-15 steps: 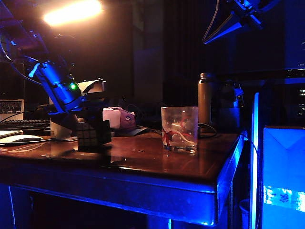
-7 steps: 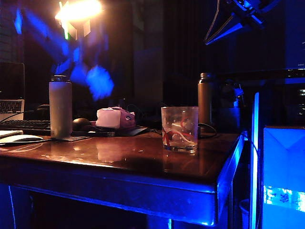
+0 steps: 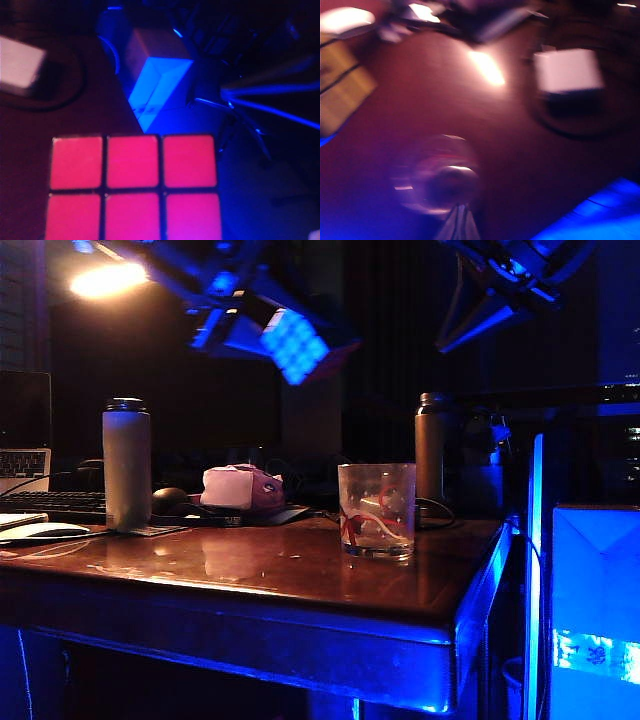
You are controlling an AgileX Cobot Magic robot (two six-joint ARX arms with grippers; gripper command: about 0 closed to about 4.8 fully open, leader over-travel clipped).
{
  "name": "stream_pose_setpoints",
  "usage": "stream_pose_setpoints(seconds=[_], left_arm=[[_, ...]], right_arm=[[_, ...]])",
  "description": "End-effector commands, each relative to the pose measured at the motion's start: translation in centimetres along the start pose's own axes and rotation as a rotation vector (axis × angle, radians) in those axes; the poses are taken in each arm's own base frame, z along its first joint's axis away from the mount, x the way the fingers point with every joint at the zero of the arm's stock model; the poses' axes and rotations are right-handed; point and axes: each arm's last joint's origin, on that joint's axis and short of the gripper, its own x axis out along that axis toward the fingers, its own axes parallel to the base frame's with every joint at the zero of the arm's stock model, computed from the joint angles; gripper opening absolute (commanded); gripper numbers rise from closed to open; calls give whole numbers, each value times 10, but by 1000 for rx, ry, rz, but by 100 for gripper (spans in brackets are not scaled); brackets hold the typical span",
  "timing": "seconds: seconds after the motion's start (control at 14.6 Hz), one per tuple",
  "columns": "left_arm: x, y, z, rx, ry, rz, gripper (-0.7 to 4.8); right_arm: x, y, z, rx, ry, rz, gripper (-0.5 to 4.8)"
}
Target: Stack the Rubik's Cube on top of the glass cup.
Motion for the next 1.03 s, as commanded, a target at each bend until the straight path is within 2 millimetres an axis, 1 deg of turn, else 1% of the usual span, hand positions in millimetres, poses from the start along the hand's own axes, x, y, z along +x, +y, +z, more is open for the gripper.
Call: stream_pose_setpoints(seconds=[0.07, 0.14, 0.27, 0.34, 0.48, 0.69, 0.89, 1.03], left_arm=[[6, -4, 4, 29, -28, 51, 57], [6, -4, 4, 31, -32, 52, 57], [5, -2, 4, 27, -35, 127, 57], [5, -2, 5, 28, -37, 131, 57], [3, -3, 11, 39, -55, 141, 57], [-4, -4, 22, 52, -82, 152, 57], [-5, -3, 21, 41, -66, 178, 58], [-5, -2, 19, 44, -50, 181, 58]], right_arm=[[23, -8, -8, -13, 68, -60, -1], [38, -12, -15, -1, 108, -54, -1], [67, -19, -31, 28, 193, -40, -1], [80, -23, -39, 38, 226, -36, -1], [98, -27, -50, 52, 265, -36, -1], [111, -29, -53, 60, 231, 4, -1], [113, -28, -50, 65, 193, 40, -1], [113, -27, -49, 77, 178, 102, -1]])
